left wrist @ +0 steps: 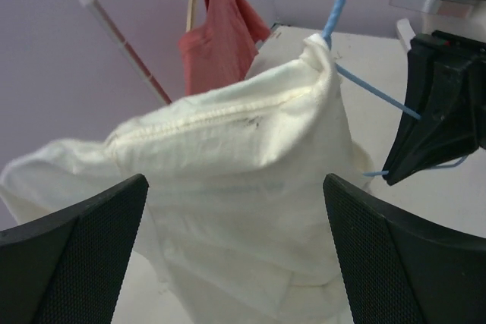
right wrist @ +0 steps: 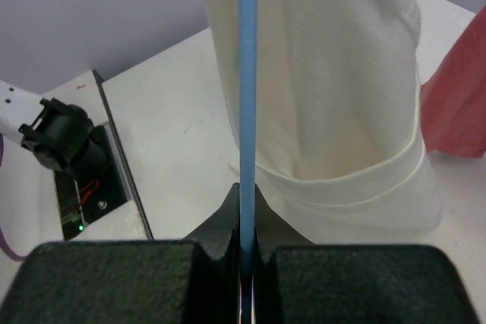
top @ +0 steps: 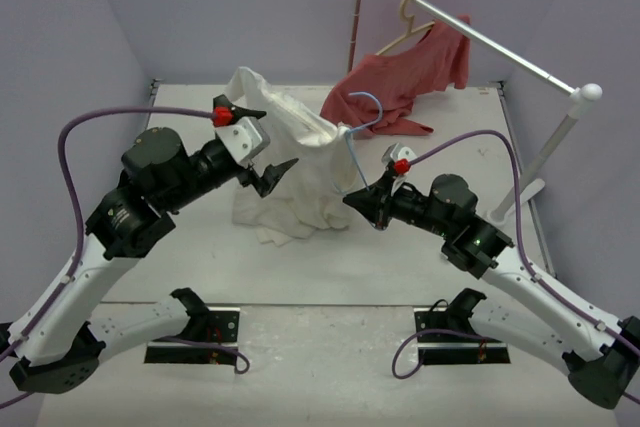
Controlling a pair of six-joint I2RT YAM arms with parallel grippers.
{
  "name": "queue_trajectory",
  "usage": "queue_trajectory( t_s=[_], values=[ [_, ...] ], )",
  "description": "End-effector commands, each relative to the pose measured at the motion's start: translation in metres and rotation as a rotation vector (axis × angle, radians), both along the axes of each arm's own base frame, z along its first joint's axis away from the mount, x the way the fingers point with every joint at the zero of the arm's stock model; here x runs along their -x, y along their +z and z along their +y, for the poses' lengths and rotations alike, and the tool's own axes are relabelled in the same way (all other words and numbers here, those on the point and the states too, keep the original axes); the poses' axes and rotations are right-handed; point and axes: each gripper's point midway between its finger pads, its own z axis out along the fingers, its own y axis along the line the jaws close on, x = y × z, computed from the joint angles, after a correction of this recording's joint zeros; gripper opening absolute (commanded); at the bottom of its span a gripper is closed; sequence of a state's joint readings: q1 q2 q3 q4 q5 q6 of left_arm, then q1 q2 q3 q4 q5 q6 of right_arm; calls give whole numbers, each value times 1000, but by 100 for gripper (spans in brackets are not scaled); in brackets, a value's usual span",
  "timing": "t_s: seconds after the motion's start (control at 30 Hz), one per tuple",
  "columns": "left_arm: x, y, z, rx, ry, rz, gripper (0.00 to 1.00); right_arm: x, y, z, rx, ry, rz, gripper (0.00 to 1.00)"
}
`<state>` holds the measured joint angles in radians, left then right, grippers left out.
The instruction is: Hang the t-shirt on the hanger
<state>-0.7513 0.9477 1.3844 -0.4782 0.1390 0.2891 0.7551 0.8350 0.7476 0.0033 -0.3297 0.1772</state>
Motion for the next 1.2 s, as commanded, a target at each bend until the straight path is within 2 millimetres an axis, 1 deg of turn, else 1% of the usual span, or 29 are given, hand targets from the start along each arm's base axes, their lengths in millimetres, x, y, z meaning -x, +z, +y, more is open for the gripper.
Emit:
queue_trajectory(
  t_s=[0.0,0.07,0.13,0.17,0.2,0.27,0.33,0.4,0.43,0.47,0.53,0.57,0.63,0.67,0.73,0.77,0.8,0.83,0.87,0.9,0.97,1.0,1.1,1.17],
  values=[
    [17,27,-9,-160,-176,-363,100,27,15,-3,6,137,-110,0],
    [8,24,-15,-240,-191,-442,100,30,13,-7,15,136,-122,0],
    [5,25,-21,-273,-218,-450,100,33,13,-10,16,138,-130,0],
    [4,20,-29,-292,-257,-428,100,34,13,-10,16,144,-130,0],
    [5,18,-34,-305,-287,-412,100,35,13,-10,16,150,-131,0],
    [7,19,-36,-304,-306,-405,100,39,14,-10,22,172,-134,0],
    [10,13,-43,-303,-351,-383,100,44,14,-10,41,200,-137,0],
    [19,5,-55,-286,-438,-347,99,46,19,-10,44,213,-146,0],
    [23,0,-60,-278,-476,-322,94,46,20,-10,54,220,-162,0],
    [27,-3,-64,-272,-510,-295,85,45,22,-11,61,219,-177,0],
    [32,-11,-68,-278,-552,-231,61,42,31,-13,57,194,-202,0],
    [34,-14,-67,-281,-557,-208,54,40,34,-14,56,185,-211,0],
    [37,-19,-65,-284,-567,-189,43,39,39,-14,51,177,-222,0],
    [40,-22,-63,-284,-572,-183,42,37,41,-14,51,169,-225,0],
    [42,-25,-60,-280,-562,-154,62,32,46,-12,57,159,-224,0],
    [43,-26,-59,-277,-555,-140,69,31,48,-11,60,158,-226,0],
    [45,-29,-58,-282,-564,-131,66,28,50,-10,63,158,-229,0],
    [47,-31,-58,-288,-572,-126,60,27,53,-9,63,157,-233,0],
    [46,-32,-58,-289,-568,-121,45,27,56,-9,61,161,-240,0],
    [44,-34,-59,-287,-559,-115,27,28,59,-8,58,166,-249,0],
    [36,-35,-60,-285,-527,-103,3,32,66,-8,54,187,-262,0],
    [32,-37,-59,-292,-507,-100,1,32,70,-7,51,188,-267,0],
    [19,-33,-60,-282,-441,-106,0,33,76,-8,49,190,-286,0],
    [7,-23,-53,-268,-350,-116,0,32,80,-10,41,178,-298,0]
  ],
)
